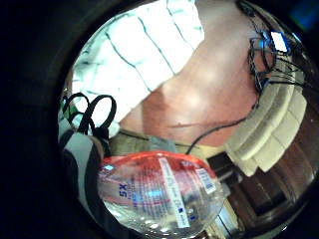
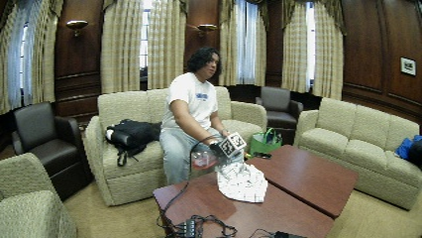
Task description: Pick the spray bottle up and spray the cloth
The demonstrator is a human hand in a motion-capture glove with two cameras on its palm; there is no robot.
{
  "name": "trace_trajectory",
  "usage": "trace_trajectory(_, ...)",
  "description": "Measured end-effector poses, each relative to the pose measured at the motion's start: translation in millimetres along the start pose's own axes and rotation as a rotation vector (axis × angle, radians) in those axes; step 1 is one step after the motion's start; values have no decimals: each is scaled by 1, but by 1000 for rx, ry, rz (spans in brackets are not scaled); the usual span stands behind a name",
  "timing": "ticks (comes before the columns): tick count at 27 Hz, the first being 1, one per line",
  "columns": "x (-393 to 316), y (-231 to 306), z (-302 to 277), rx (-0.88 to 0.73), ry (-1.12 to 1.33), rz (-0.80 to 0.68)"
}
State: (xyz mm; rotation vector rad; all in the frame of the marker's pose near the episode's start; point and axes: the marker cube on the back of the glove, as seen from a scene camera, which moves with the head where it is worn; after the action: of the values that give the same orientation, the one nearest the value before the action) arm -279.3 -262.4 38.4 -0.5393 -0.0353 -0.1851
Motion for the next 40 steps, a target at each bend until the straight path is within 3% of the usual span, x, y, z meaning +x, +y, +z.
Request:
trace_trajectory(9, -51, 24, -72, 240, -383, -201)
trace_trajectory(18, -100, 3, -103, 518, -692, -347)
trace_trajectory(29, -162, -83, -83, 783, -1085, -344)
trace_trajectory(40, -203, -190, -40, 798, -1137, -288)
